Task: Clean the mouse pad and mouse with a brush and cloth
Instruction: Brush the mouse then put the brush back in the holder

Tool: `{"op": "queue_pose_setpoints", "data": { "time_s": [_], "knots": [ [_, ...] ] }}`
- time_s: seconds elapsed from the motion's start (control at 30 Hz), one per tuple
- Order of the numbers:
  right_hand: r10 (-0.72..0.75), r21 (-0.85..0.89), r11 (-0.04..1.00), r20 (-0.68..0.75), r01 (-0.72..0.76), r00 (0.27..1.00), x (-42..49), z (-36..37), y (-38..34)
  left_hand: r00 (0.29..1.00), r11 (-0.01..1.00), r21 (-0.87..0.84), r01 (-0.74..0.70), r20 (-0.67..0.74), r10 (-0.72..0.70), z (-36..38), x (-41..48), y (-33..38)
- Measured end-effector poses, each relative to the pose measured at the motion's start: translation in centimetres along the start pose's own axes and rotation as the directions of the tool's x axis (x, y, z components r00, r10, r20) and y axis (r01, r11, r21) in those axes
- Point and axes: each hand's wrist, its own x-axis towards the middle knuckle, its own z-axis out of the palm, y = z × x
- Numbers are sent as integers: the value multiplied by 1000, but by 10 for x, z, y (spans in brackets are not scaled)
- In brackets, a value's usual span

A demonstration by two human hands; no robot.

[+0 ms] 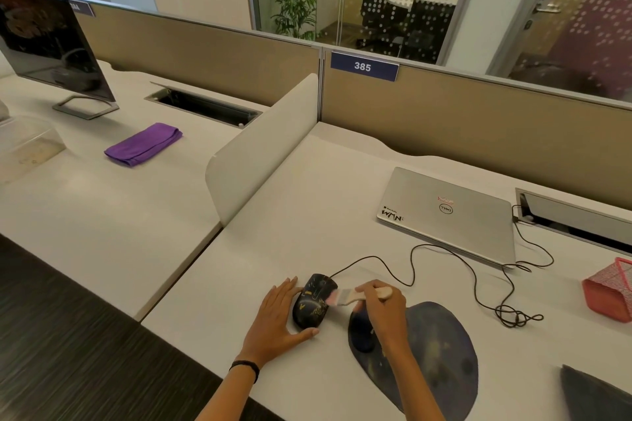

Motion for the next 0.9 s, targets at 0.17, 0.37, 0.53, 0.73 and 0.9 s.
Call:
{"op": "queue_pose_setpoints", "data": {
  "time_s": [0.17, 0.37, 0.53, 0.73, 0.9],
  "knots": [
    [-19, 82, 997, 12, 18, 1000, -2, 3, -2, 1000, 1000, -1, -4, -1, 4, -1, -1, 1],
    [-8, 5, 1000, -40, 8, 999, -2, 1, -4, 1000, 1000, 10, 2, 3, -2, -1, -1, 1],
    [-7, 104, 995, 49, 2, 999, -1, 2, -3, 1000, 1000, 4, -5, 3, 5, -3, -1, 3],
    [-9, 66, 998, 18, 8, 1000, 0, -1, 1, 1000, 1000, -6, -3, -1, 3, -1, -1, 1],
    [-36, 60, 998, 111, 29, 993, -2, 3, 2, 1000, 1000, 2, -5, -4, 5, -1, -1, 0]
  ]
}}
